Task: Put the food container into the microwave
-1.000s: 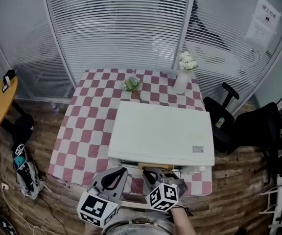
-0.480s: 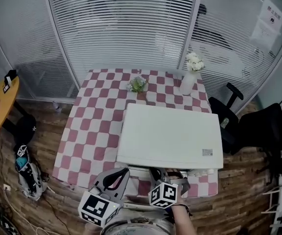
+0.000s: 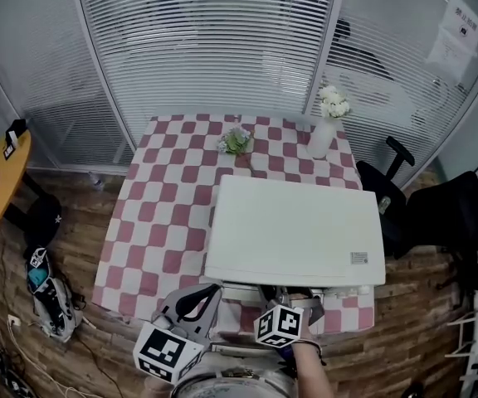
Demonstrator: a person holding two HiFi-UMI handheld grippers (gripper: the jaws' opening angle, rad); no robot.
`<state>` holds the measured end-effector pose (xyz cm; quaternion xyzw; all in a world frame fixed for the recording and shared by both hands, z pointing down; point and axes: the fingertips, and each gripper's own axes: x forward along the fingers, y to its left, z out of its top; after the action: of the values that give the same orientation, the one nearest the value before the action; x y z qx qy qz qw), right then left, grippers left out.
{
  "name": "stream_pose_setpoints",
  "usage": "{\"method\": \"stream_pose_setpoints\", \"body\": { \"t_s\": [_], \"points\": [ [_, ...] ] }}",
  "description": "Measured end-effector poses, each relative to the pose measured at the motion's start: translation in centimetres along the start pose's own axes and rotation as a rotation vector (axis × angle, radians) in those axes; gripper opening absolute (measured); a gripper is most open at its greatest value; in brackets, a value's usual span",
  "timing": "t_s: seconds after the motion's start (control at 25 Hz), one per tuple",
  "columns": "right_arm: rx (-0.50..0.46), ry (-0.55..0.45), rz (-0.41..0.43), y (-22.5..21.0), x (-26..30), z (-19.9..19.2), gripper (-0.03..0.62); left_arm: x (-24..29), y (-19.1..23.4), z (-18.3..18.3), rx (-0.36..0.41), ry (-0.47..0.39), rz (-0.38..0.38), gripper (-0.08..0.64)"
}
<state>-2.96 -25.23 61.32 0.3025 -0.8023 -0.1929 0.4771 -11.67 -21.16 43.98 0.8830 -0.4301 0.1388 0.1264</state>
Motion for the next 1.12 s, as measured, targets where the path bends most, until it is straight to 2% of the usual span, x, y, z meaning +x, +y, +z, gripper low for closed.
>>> {"method": "stream_pose_setpoints", "body": {
  "t_s": [0.64,0.96,1.12],
  "points": [
    [-0.018,0.03,0.028,0.7,1.5,-0.5,0.014,-0.3,0.2,-0.4,-0.012,-0.003,0.007,0.017],
    [0.021,-0.011,0.004,0.2,0.8,0.2,0.022,-0.2,-0.3,-0.3,-0.012,-0.004,-0.002,0.017],
    [0.071,-0.044,0.001,0.1,0.2,0.6,0.031,-0.1,-0.7,-0.4,-0.013,0.003,-0.008,0.017]
  ]
}}
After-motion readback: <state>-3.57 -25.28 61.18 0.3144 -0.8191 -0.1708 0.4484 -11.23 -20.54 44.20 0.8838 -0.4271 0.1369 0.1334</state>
